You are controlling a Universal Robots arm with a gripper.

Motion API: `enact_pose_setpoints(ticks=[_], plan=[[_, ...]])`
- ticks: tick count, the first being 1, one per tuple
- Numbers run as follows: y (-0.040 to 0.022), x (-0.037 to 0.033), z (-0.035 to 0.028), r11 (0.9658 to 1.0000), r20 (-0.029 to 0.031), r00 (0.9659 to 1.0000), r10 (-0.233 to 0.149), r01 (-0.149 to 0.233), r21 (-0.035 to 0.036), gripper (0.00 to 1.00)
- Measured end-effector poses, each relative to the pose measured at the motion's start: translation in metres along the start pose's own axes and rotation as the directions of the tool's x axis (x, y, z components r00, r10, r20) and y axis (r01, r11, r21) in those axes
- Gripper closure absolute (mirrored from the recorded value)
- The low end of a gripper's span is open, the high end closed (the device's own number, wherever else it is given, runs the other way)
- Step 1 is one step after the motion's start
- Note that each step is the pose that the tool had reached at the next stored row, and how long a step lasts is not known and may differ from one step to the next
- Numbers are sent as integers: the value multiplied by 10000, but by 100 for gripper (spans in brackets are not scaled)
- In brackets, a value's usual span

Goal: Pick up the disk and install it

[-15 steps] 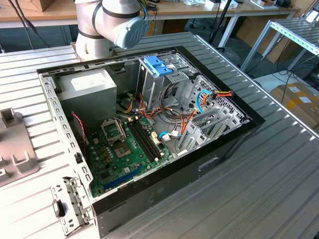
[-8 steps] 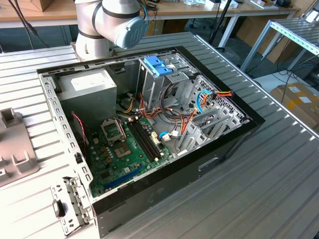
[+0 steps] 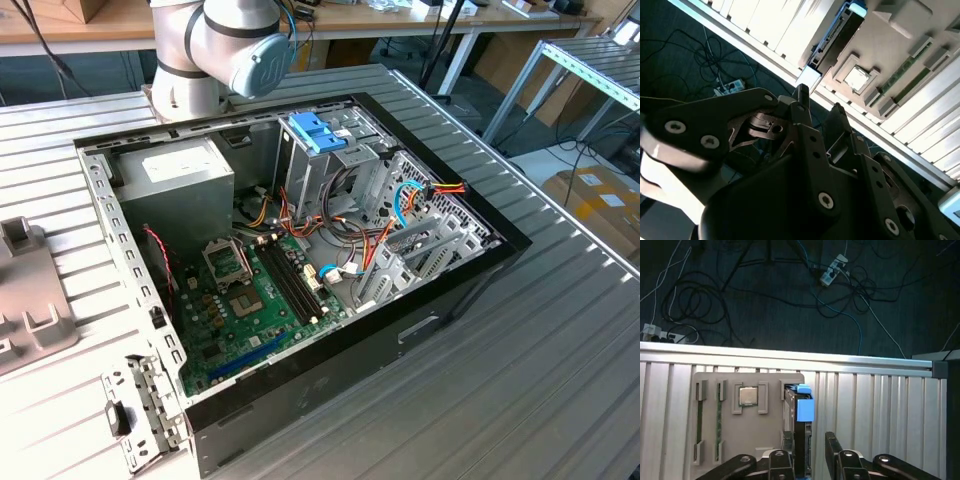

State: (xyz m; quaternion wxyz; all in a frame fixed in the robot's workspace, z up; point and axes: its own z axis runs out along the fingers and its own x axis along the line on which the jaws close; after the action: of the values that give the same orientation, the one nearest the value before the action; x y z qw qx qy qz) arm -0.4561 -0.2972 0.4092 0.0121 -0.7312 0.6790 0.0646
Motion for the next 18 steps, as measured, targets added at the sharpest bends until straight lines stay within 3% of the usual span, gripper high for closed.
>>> enact_pose_setpoints(ticks=[2,6,8,11,18], plan=[[-2,3,26,9998,-12,9998,-197,197,-20,62],[-2,3,25,9998,-14,9998,-199,199,-21,60],[-2,3,25,9998,-14,9998,-199,199,-21,48],[-1,4,29,9998,-14,9998,-198,198,-21,42],[21,25,196,9998,-13,9998,-184,184,-19,42]])
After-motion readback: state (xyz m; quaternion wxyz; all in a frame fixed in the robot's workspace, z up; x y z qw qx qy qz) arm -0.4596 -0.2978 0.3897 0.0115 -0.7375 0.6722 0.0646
